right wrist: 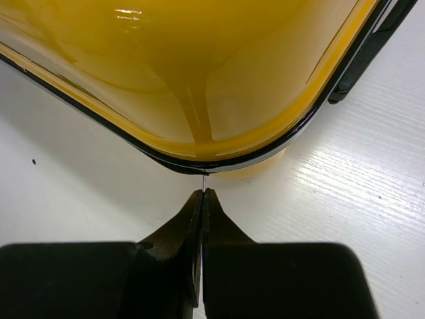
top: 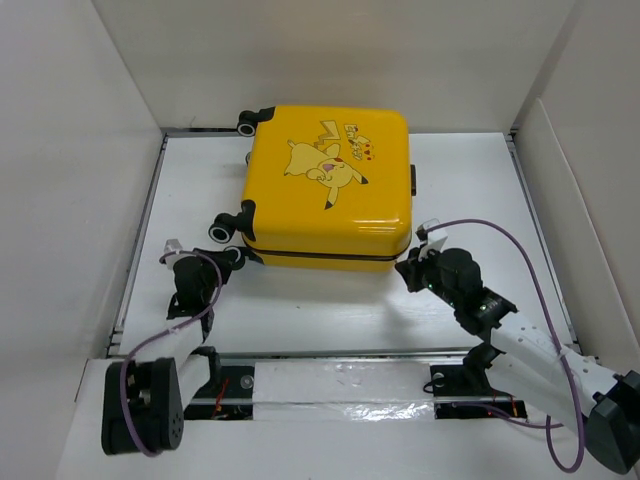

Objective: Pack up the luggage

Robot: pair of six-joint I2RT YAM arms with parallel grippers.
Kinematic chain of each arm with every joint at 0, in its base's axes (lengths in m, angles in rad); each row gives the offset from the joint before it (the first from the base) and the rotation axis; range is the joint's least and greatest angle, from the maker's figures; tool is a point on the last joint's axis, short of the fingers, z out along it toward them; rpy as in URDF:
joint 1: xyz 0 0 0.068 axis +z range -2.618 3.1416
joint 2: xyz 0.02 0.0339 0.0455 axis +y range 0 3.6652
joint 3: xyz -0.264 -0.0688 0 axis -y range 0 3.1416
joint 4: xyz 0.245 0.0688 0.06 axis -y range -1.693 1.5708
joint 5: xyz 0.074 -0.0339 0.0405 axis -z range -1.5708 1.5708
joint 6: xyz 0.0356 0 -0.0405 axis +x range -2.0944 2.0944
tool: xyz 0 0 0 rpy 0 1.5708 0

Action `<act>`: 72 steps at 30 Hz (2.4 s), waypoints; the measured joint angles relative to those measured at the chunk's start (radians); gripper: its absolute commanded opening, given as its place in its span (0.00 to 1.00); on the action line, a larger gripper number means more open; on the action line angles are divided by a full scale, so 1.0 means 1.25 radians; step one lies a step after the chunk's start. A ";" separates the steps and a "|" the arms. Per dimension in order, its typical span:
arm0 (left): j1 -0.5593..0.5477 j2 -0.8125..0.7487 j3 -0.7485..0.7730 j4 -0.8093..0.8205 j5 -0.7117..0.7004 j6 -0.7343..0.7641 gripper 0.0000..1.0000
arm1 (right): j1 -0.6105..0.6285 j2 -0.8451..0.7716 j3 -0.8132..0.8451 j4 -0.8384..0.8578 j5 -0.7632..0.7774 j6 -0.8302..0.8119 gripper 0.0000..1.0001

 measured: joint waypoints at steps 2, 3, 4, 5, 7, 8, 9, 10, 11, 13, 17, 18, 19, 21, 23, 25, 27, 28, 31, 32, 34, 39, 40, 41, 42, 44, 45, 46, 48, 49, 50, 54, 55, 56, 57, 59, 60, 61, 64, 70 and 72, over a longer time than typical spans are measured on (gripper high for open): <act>-0.019 0.058 0.003 0.051 0.023 0.000 0.14 | 0.000 0.005 0.000 0.002 -0.002 0.000 0.00; -0.034 0.103 0.009 0.094 0.042 -0.002 0.15 | 0.001 0.009 0.000 0.005 -0.002 0.001 0.00; -0.047 0.138 0.014 0.135 0.054 -0.006 0.16 | 0.005 0.012 0.000 0.007 0.001 0.000 0.00; -0.060 0.171 0.021 0.171 0.060 -0.008 0.16 | 0.009 0.014 0.000 0.008 0.006 0.001 0.00; -0.082 0.225 0.028 0.207 0.041 -0.005 0.16 | 0.022 0.014 -0.003 0.013 0.020 0.001 0.00; -0.095 0.248 0.031 0.227 0.023 -0.003 0.16 | 0.030 0.014 -0.007 0.022 0.031 0.001 0.00; -0.106 0.265 0.036 0.242 0.004 0.002 0.16 | 0.039 0.013 -0.013 0.030 0.041 0.001 0.00; -0.118 0.281 0.042 0.255 -0.019 0.008 0.16 | 0.050 0.015 -0.016 0.038 0.052 0.001 0.00; -0.130 0.298 0.047 0.272 -0.042 0.011 0.16 | 0.061 0.019 -0.018 0.045 0.064 0.001 0.00; -0.153 0.335 0.065 0.295 -0.086 0.019 0.16 | 0.084 0.034 -0.019 0.061 0.090 0.001 0.00; -0.194 0.415 0.098 0.364 -0.168 0.026 0.16 | 0.153 0.077 -0.019 0.117 0.143 -0.003 0.00; -0.202 0.430 0.101 0.381 -0.175 0.025 0.16 | 0.173 0.094 -0.019 0.138 0.147 -0.003 0.00; -0.212 0.448 0.104 0.403 -0.181 0.024 0.16 | 0.194 0.114 -0.013 0.156 0.150 -0.003 0.00; -0.228 0.476 0.106 0.444 -0.178 0.019 0.16 | 0.226 0.158 0.008 0.190 0.162 -0.005 0.00; -0.239 0.491 0.106 0.467 -0.171 0.013 0.16 | 0.240 0.204 0.029 0.214 0.173 -0.003 0.00; -0.248 0.493 0.106 0.473 -0.162 0.012 0.15 | 0.251 0.241 0.042 0.231 0.189 0.008 0.00; -0.256 0.488 0.106 0.466 -0.157 0.013 0.15 | 0.257 0.257 0.042 0.261 0.196 0.018 0.00; -0.258 0.482 0.106 0.458 -0.154 0.015 0.15 | 0.257 0.266 0.042 0.276 0.195 0.022 0.00; -0.260 0.467 0.106 0.438 -0.147 0.020 0.15 | 0.274 0.346 0.076 0.319 0.191 0.032 0.00; -0.261 0.464 0.106 0.435 -0.147 0.020 0.15 | 0.284 0.391 0.107 0.331 0.187 0.035 0.00; -0.262 0.458 0.106 0.428 -0.147 0.023 0.15 | 0.304 0.489 0.179 0.365 0.175 0.040 0.00; -0.270 0.401 0.099 0.369 -0.146 0.051 0.18 | 0.347 0.681 0.332 0.430 0.156 0.038 0.00; -0.273 0.372 0.093 0.342 -0.144 0.062 0.27 | 0.351 0.684 0.332 0.435 0.161 0.036 0.00; -0.275 0.334 0.086 0.306 -0.146 0.077 0.31 | 0.352 0.678 0.325 0.440 0.164 0.034 0.00; -0.275 0.289 0.078 0.267 -0.145 0.090 0.42 | 0.351 0.667 0.312 0.450 0.165 0.034 0.00; -0.273 0.192 0.069 0.188 -0.141 0.110 0.47 | 0.348 0.620 0.257 0.468 0.159 0.035 0.00; -0.268 0.136 0.062 0.155 -0.133 0.117 0.47 | 0.342 0.587 0.224 0.471 0.154 0.035 0.00; -0.266 0.068 0.057 0.124 -0.123 0.117 0.42 | 0.337 0.550 0.192 0.472 0.145 0.036 0.00; -0.267 -0.070 0.050 0.056 -0.103 0.130 0.35 | 0.328 0.479 0.140 0.458 0.123 0.036 0.00; -0.270 -0.167 0.046 0.027 -0.096 0.135 0.32 | 0.325 0.446 0.120 0.448 0.114 0.036 0.00; -0.274 -0.254 0.042 -0.021 -0.095 0.142 0.32 | 0.320 0.419 0.103 0.445 0.106 0.036 0.00; -0.297 -0.493 0.055 -0.167 -0.117 0.160 0.42 | 0.298 0.340 0.057 0.421 0.063 0.036 0.00; -0.298 -0.500 0.077 -0.187 -0.124 0.164 0.52 | 0.295 0.319 0.046 0.409 0.054 0.036 0.00; -0.299 -0.489 0.103 -0.202 -0.126 0.172 0.58 | 0.292 0.296 0.038 0.392 0.048 0.036 0.00; -0.298 -0.460 0.138 -0.219 -0.129 0.177 0.62 | 0.287 0.266 0.029 0.371 0.043 0.035 0.00; -0.300 -0.381 0.199 -0.237 -0.124 0.186 0.67 | 0.279 0.194 0.008 0.326 0.037 0.035 0.00; -0.300 -0.330 0.231 -0.240 -0.114 0.191 0.67 | 0.272 0.153 -0.005 0.302 0.034 0.034 0.00; -0.300 -0.279 0.259 -0.244 -0.103 0.195 0.67 | 0.263 0.108 -0.019 0.276 0.030 0.034 0.00; -0.300 -0.162 0.313 -0.251 -0.062 0.209 0.64 | 0.239 -0.025 -0.052 0.190 0.019 0.033 0.00; -0.300 -0.134 0.269 -0.231 0.080 0.228 0.59 | 0.211 -0.161 -0.081 0.085 0.000 0.034 0.00; -0.300 -0.150 0.244 -0.204 0.152 0.239 0.60 | 0.209 -0.150 -0.081 0.086 -0.012 0.034 0.00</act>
